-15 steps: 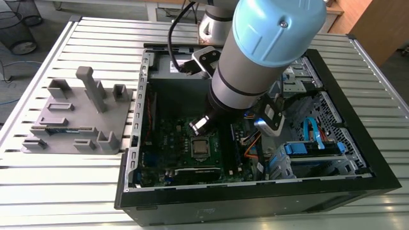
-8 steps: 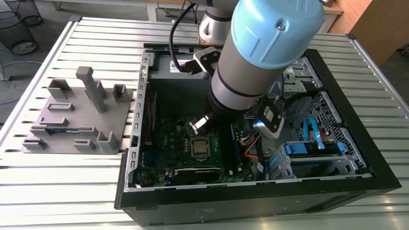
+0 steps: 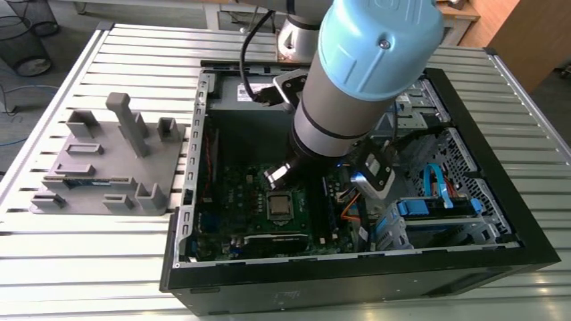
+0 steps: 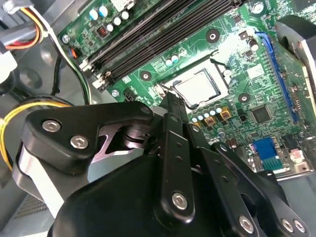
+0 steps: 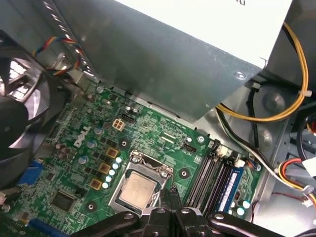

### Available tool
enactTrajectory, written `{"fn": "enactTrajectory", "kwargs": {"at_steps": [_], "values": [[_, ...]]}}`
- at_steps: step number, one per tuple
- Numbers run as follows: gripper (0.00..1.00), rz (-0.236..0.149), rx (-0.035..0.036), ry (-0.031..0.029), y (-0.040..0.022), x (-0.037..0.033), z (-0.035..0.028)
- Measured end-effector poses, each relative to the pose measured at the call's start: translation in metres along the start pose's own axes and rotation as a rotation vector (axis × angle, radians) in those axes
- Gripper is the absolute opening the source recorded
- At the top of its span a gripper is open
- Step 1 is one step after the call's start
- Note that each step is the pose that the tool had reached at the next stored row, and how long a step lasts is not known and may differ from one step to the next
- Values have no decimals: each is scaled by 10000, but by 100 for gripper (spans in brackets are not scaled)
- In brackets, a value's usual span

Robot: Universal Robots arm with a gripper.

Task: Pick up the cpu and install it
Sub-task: 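Install the first cpu locking lever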

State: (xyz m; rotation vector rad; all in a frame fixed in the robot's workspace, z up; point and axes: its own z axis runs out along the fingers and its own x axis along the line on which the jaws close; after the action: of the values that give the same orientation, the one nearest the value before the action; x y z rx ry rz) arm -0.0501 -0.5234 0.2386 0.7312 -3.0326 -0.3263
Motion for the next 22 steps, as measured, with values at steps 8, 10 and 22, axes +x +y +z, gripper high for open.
{"fn": "enactTrajectory", "kwargs": {"at_steps": [8,10,22], "values": [[11,635,283,-106,-10,2,47],[11,756,364,-104,-12,7,67],[11,755,737,31,25,32,155]]}}
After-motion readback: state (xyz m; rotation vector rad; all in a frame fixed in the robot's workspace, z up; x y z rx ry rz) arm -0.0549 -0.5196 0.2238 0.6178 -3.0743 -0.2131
